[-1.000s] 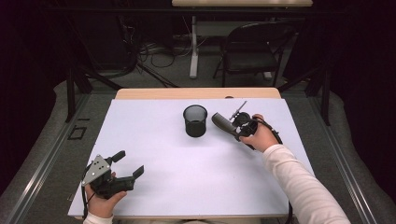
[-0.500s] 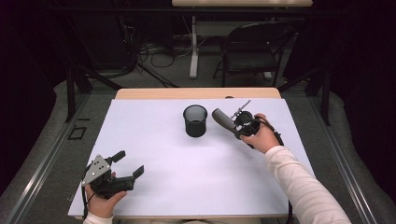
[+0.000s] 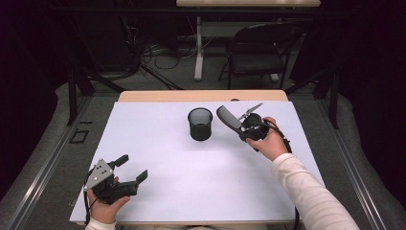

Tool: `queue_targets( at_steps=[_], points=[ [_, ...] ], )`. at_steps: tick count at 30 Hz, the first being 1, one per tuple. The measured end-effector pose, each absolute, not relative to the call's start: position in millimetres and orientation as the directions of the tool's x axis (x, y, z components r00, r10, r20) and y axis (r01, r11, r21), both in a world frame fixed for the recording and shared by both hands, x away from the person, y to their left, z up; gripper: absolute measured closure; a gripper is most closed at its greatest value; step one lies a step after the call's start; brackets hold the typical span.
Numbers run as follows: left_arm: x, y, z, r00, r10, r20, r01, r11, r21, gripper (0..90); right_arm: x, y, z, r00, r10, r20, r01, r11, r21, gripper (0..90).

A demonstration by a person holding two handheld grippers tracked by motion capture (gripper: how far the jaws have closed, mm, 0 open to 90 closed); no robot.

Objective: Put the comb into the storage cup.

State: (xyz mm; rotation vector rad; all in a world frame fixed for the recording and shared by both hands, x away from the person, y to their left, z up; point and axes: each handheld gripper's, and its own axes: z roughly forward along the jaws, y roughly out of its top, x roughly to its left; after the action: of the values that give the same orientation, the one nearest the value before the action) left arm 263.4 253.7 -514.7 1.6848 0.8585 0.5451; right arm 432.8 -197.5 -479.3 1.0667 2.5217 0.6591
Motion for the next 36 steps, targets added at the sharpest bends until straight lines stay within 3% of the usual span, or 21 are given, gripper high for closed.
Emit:
queue_targets(
  at_steps=[36],
  points=[
    [263.5, 253.6, -515.0, 0.628, 0.775, -0.073, 0.265, -0.125, 0.956, 8.5, 398.8, -183.1, -455.3, -0.657, 0.745, -0.113, 0.444, 0.503, 0.741, 72.9]
  ],
)
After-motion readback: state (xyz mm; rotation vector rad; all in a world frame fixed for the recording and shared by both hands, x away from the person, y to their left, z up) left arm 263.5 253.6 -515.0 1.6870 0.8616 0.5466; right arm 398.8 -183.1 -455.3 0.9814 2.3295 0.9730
